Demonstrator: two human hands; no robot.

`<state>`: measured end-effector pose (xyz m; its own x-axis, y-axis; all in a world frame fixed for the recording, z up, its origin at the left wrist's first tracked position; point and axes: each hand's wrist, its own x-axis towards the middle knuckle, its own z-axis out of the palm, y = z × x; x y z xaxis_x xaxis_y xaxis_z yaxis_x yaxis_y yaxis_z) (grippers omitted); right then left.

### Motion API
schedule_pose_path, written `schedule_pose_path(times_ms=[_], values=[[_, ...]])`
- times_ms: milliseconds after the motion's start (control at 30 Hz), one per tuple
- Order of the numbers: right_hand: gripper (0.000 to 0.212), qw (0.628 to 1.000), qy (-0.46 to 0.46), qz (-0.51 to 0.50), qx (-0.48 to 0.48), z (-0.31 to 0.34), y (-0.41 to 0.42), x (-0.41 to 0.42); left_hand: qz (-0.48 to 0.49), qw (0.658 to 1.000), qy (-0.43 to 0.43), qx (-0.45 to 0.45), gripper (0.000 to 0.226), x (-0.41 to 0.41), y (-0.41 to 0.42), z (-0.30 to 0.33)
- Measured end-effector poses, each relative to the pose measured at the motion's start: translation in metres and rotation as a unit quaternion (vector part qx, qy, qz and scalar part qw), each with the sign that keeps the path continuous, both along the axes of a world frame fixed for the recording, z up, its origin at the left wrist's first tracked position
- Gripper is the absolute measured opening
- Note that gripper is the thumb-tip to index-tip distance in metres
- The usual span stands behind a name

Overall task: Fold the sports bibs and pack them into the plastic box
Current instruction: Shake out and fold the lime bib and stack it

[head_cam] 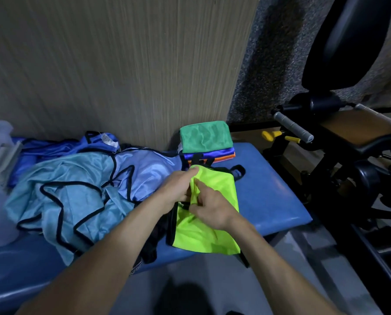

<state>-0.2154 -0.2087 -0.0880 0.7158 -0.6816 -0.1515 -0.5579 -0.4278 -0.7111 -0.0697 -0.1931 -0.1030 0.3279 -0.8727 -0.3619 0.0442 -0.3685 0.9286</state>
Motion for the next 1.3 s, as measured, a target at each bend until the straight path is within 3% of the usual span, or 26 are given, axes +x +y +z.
schedule_pose_path(times_ms=[133, 267, 433, 533, 633, 733, 833, 933, 1000, 1100, 1133, 1200, 1233, 1300], values=[[0.067, 0.999, 0.010, 0.026, -0.022, -0.006, 0.003, -0.009, -0.003, 1.000, -0.024, -0.020, 0.011, 0.005, 0.000, -0.010], [0.077, 0.996, 0.019, 0.081, -0.034, -0.001, 0.016, -0.020, 0.009, 0.995, -0.098, -0.015, 0.013, 0.005, 0.000, -0.012], [0.109, 0.955, 0.166, 0.141, -0.201, -0.007, 0.035, -0.040, 0.011, 0.988, -0.153, -0.005, 0.017, 0.005, 0.003, -0.012], [0.091, 0.935, 0.163, 0.155, -0.274, -0.017, 0.041, -0.044, 0.002, 0.985, -0.171, -0.013, 0.015, 0.006, 0.004, -0.015], [0.068, 0.945, 0.103, 0.153, -0.270, -0.020, 0.038, -0.049, -0.004, 0.981, -0.192, -0.026, 0.012, 0.005, 0.007, -0.015], [0.064, 0.939, 0.060, 0.163, -0.297, -0.025, 0.040, -0.053, 0.001, 0.977, -0.211, -0.035, 0.007, 0.004, 0.010, -0.016], [0.077, 0.921, 0.054, 0.163, -0.351, -0.029, 0.044, -0.059, 0.000, 0.978, -0.205, -0.048, 0.009, 0.004, 0.013, -0.016], [0.102, 0.907, 0.113, 0.163, -0.371, -0.036, 0.041, -0.070, -0.012, 0.972, -0.231, -0.039, 0.011, 0.007, 0.015, -0.017], [0.119, 0.904, 0.148, 0.167, -0.364, -0.043, 0.040, -0.079, -0.040, 0.933, -0.357, -0.020, 0.030, 0.006, 0.021, -0.007], [0.125, 0.900, 0.150, 0.155, -0.378, -0.052, 0.037, -0.091, -0.072, 0.795, -0.597, -0.084, 0.057, -0.003, 0.043, 0.017], [0.125, 0.900, 0.142, 0.148, -0.385, -0.055, 0.035, -0.095, -0.100, 0.773, -0.609, -0.148, 0.054, -0.006, 0.053, 0.024], [0.123, 0.902, 0.127, 0.130, -0.391, -0.060, 0.028, -0.102, -0.242, 0.775, -0.543, -0.216, 0.052, -0.011, 0.071, 0.029], [0.121, 0.903, 0.120, 0.121, -0.393, -0.063, 0.024, -0.106, -0.323, 0.764, -0.522, -0.197, 0.062, -0.014, 0.077, 0.026], [0.111, 0.904, 0.099, 0.119, -0.399, -0.070, 0.017, -0.115, -0.425, 0.706, -0.554, -0.121, 0.093, -0.014, 0.085, 0.012]])
